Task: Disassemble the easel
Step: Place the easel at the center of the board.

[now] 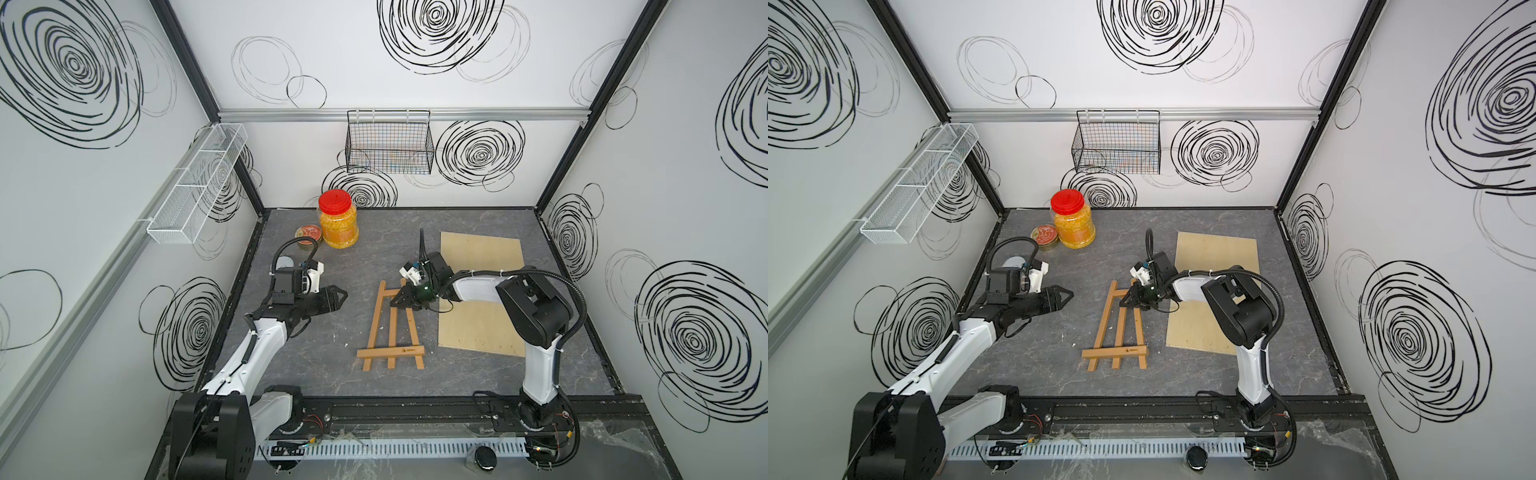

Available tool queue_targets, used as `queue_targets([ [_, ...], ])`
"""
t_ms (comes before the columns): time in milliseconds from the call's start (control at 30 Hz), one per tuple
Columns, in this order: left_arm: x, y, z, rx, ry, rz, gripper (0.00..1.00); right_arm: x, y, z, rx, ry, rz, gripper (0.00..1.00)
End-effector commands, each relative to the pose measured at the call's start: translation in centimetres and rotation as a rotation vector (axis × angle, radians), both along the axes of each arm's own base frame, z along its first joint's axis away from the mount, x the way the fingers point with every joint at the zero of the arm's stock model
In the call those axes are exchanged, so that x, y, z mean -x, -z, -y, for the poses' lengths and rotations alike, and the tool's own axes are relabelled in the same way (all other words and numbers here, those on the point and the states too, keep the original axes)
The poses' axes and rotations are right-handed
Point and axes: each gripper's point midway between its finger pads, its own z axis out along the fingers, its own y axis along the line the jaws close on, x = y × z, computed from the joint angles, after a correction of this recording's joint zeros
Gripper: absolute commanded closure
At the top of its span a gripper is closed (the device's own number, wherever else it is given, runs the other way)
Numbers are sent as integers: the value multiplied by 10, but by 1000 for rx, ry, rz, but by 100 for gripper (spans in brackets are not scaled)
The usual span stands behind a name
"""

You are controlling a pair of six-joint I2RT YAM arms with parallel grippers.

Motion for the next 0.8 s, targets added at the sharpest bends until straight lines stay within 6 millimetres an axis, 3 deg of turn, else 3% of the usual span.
queue_targets([
  [0, -7, -1, 0, 18, -1, 28, 38, -2, 2, 3, 5, -4, 24, 82],
  [367, -8, 8, -1, 15, -3, 10, 38, -5, 8, 15, 86, 12, 53, 66],
  [767, -7, 5, -1, 11, -5, 16, 38, -8, -2, 21, 133, 13, 94, 59],
])
